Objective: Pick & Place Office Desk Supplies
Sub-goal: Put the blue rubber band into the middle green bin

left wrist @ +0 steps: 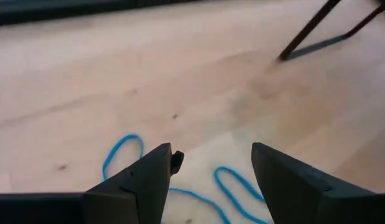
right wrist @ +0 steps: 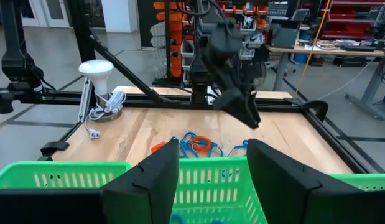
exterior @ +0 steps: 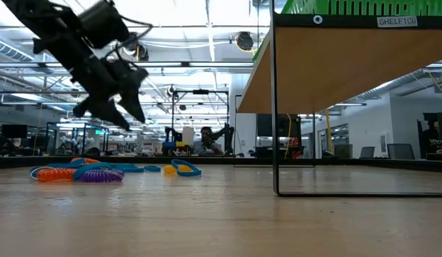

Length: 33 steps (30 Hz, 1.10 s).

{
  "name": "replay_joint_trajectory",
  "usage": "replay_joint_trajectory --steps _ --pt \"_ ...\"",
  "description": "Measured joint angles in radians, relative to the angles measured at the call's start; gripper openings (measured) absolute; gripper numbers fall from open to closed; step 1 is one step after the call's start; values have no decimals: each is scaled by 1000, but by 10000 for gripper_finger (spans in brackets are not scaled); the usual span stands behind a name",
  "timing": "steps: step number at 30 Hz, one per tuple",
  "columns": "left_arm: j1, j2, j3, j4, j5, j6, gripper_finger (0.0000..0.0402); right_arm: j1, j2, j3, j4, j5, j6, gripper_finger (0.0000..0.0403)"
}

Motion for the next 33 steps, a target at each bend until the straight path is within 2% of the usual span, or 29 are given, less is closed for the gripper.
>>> replay_joint_trajectory --steps 8,17,26,33 --pt "65 191 0 12 8 -70 223 0 0 0 0 0 7 182" --pt "129 338 0 59 48 -75 223 0 0 0 0 0 13 182" --pt "153 392 5 66 37 -59 223 0 0 0 0 0 12 177" --pt "154 392 3 53 72 -60 216 0 0 0 -1 0 10 174"
